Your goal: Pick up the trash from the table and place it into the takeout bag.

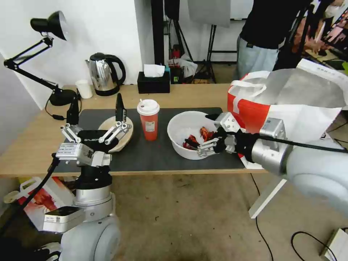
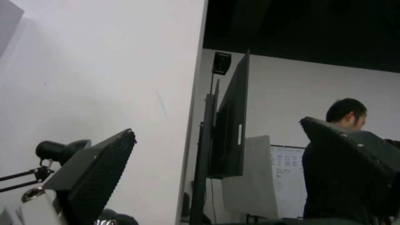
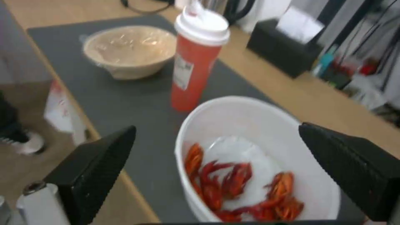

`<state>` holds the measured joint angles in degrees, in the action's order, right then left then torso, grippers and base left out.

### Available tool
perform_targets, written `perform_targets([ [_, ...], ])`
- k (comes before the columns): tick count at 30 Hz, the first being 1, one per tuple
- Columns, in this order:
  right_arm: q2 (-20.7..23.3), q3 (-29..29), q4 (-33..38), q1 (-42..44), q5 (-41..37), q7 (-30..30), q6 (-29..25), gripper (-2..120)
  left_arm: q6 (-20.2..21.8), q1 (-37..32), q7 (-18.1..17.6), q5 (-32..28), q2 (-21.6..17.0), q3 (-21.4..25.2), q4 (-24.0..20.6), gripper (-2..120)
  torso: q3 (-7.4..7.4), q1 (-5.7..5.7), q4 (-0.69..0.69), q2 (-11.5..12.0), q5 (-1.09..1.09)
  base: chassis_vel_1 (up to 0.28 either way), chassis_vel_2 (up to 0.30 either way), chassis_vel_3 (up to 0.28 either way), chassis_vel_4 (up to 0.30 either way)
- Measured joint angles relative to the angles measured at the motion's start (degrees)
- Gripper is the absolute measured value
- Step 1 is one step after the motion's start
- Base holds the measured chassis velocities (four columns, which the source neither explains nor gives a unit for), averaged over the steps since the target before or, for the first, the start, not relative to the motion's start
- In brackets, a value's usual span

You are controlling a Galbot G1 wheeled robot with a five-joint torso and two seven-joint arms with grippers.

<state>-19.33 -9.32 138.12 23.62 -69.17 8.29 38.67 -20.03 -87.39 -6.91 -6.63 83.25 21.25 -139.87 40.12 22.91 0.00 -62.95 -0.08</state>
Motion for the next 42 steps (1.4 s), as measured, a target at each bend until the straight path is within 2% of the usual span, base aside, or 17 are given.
perform_targets([
  [5,-0.5,-1.0,-2.3,-4.7,-5.9,-4.4,3.1,100,0.2,0.3,0.0,0.0,0.4,-0.3,0.3,100,0.00,0.00,0.00,0.0,-0.01,0.000,0.000,0.000,0.000],
  [10,-1.5,-2.3,-3.9,-6.4,-6.4,-6.4,3.3,100,0.3,0.3,0.0,0.0,0.7,-0.6,0.5,100,0.00,0.00,0.00,0.0,0.00,0.000,0.000,0.000,0.000],
  [17,-3.4,-5.5,-6.0,-7.5,-3.6,-6.8,3.2,100,0.3,0.2,0.0,0.0,0.9,-0.6,0.5,100,0.00,0.00,0.00,0.0,0.00,0.000,0.000,0.000,0.000],
  [31,-6.0,-7.9,-10.0,-4.9,-3.3,-7.8,2.9,100,0.8,0.4,0.1,-1.0,0.8,-1.2,0.4,100,0.00,0.00,0.00,0.0,0.00,0.000,0.000,0.000,0.000],
  [42,-8.7,-10.3,-14.2,-4.4,1.2,-10.3,2.8,100,1.0,1.0,0.2,-1.3,0.9,-1.7,0.5,100,0.00,0.00,0.00,0.0,0.00,0.000,0.000,0.000,0.000],
])
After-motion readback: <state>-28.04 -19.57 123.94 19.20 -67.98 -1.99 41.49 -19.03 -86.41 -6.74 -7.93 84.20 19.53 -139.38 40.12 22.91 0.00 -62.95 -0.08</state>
